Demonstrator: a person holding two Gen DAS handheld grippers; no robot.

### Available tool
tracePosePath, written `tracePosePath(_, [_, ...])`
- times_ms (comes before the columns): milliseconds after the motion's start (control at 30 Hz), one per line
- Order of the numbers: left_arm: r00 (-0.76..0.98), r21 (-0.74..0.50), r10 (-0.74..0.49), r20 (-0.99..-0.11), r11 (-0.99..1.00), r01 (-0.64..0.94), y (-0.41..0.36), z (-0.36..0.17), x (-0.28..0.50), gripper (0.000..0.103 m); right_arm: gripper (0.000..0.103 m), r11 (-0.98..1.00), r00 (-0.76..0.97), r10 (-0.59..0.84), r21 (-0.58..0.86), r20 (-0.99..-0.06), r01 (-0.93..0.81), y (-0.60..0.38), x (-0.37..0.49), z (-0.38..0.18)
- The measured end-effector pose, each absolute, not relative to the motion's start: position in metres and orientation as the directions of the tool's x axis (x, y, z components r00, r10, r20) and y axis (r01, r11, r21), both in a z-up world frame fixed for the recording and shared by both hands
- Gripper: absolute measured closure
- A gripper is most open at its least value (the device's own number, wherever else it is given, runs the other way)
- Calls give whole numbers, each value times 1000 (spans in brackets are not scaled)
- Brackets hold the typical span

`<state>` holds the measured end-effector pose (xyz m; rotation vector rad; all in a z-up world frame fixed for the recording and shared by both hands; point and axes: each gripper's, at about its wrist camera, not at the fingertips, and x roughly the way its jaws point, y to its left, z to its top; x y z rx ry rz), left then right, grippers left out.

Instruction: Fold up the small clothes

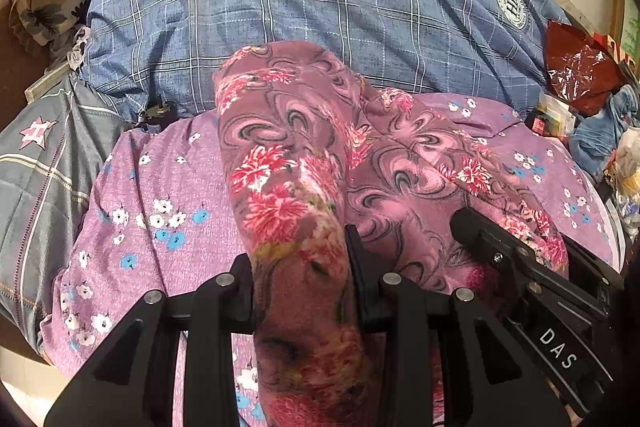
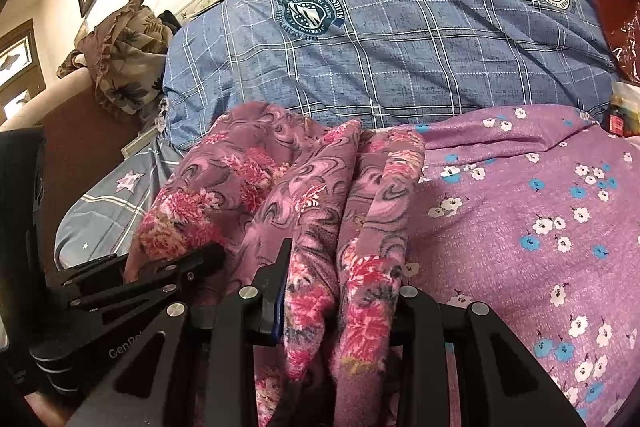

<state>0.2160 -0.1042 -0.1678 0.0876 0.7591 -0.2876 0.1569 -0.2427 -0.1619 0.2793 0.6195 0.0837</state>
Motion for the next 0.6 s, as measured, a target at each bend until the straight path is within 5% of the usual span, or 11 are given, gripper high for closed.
tracePosePath(600, [683,-38,-223,-695,961,274,-109,-183,243,71,72,950,800,143,307,-583,54,-251,190,-169])
